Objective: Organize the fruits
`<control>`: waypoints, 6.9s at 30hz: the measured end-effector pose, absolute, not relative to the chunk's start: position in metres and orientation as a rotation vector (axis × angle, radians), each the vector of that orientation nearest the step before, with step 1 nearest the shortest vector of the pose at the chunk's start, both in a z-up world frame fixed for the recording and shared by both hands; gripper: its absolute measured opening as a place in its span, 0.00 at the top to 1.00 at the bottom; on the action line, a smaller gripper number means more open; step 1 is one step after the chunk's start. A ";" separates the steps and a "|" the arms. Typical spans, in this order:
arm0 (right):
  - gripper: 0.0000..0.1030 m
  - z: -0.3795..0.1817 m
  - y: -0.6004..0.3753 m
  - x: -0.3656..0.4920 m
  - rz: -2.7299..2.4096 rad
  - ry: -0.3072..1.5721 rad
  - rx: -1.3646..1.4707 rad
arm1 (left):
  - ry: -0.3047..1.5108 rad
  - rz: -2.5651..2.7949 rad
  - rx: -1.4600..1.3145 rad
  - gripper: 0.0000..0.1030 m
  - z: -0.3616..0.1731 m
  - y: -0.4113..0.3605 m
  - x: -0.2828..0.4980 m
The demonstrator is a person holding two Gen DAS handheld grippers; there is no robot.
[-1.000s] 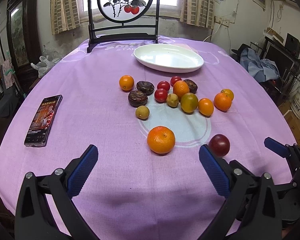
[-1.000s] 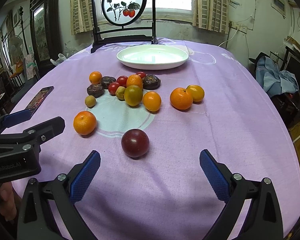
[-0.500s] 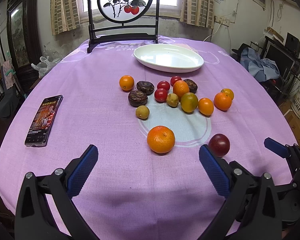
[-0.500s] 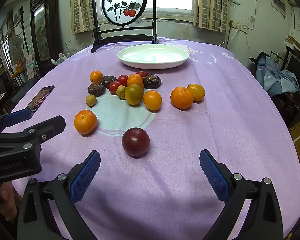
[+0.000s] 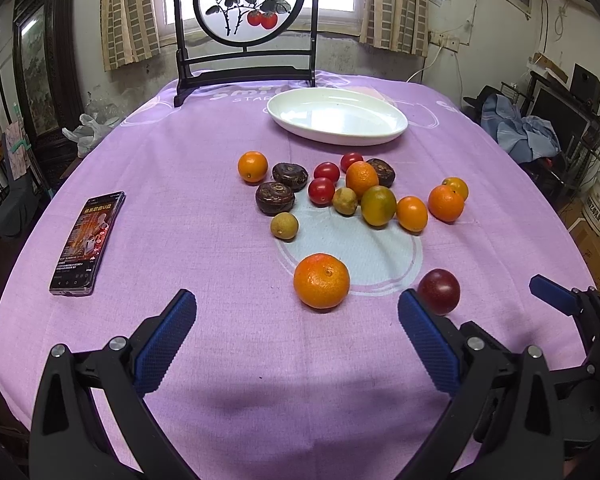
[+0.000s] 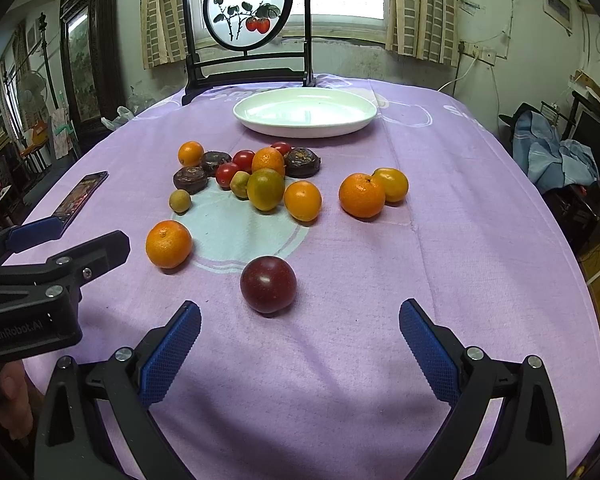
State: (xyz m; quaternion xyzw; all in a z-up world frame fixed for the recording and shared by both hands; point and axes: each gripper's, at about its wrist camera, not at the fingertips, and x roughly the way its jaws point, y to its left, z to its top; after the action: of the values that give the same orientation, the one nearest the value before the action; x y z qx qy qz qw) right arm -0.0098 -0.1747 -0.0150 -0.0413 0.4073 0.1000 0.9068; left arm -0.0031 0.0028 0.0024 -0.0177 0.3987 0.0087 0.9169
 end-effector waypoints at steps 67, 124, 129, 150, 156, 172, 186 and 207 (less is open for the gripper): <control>0.62 0.009 -0.188 0.089 0.392 0.864 -0.084 | 0.851 -0.144 0.079 0.59 0.003 -0.013 0.097; 0.51 -0.057 -0.153 0.124 0.383 0.994 -0.167 | 0.961 0.010 0.024 0.10 -0.062 0.018 0.107; 0.66 -0.058 -0.149 0.134 0.362 0.978 -0.176 | 0.994 0.007 -0.002 0.10 -0.069 0.022 0.118; 0.66 -0.042 -0.184 0.092 0.391 0.952 -0.074 | 1.020 -0.020 -0.029 0.75 -0.065 0.017 0.122; 0.66 -0.027 -0.191 0.088 0.403 0.915 -0.072 | 1.010 -0.117 -0.024 0.76 -0.049 0.007 0.105; 0.66 0.018 -0.159 0.223 0.370 0.828 -0.159 | 0.877 -0.068 0.039 0.75 0.010 -0.015 0.268; 0.53 -0.020 -0.150 0.306 0.303 0.923 -0.157 | 0.843 -0.008 0.123 0.34 -0.018 -0.032 0.337; 0.44 -0.009 -0.211 0.143 0.262 0.879 -0.085 | 0.813 0.068 0.082 0.19 0.002 0.016 0.155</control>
State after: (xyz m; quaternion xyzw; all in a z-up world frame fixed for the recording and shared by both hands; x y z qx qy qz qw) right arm 0.1427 -0.2108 -0.0095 -0.0412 0.4243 0.1266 0.8957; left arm 0.1553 0.0155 0.0020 0.0397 0.3952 0.0330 0.9171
